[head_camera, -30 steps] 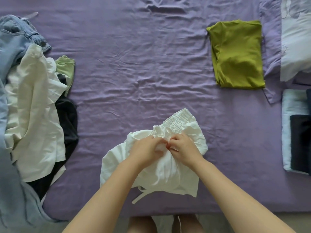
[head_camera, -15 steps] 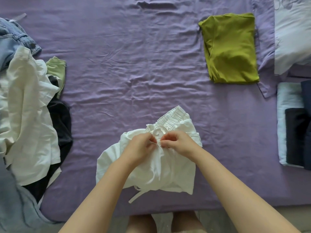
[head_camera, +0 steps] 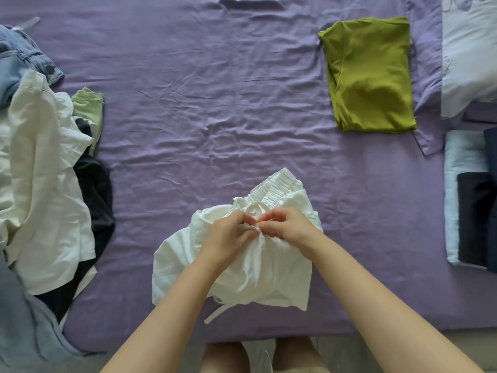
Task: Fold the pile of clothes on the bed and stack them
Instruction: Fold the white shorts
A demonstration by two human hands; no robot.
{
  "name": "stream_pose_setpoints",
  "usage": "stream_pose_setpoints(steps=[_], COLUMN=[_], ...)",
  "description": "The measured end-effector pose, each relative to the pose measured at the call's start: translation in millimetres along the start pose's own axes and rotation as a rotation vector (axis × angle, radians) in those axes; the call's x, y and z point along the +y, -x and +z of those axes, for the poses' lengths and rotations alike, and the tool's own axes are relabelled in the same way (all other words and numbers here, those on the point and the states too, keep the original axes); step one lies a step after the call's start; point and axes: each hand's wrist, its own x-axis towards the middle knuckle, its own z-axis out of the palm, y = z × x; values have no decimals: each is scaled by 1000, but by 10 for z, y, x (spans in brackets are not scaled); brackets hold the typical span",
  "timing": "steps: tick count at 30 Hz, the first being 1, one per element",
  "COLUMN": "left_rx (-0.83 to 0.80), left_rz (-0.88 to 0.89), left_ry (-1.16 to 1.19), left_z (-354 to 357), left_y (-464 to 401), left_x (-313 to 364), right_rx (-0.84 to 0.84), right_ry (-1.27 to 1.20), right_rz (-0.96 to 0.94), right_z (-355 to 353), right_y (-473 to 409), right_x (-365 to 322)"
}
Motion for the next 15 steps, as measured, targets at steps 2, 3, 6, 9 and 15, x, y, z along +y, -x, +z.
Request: stream_pose_setpoints(steps=[2, 3, 6, 9, 15], left_rx=[17, 26, 43, 48, 14], left_rz=[22, 43, 117, 170, 70], left_ry=[11, 1, -69, -112, -187], left_z=[2, 2, -12, -29, 46], left_y=[5, 8, 16, 16, -34], left_x=[-6, -7, -13, -9, 51], right_rx=[5, 7, 6, -1, -57], right_ry=[-16, -16, 5, 10, -44], right_rz=[-7, -6, 0, 17, 79], right_z=[-4, -4, -3, -14, -58], right_y=[-6, -8, -21, -39, -82], right_x=[1, 1, 7, 13, 40])
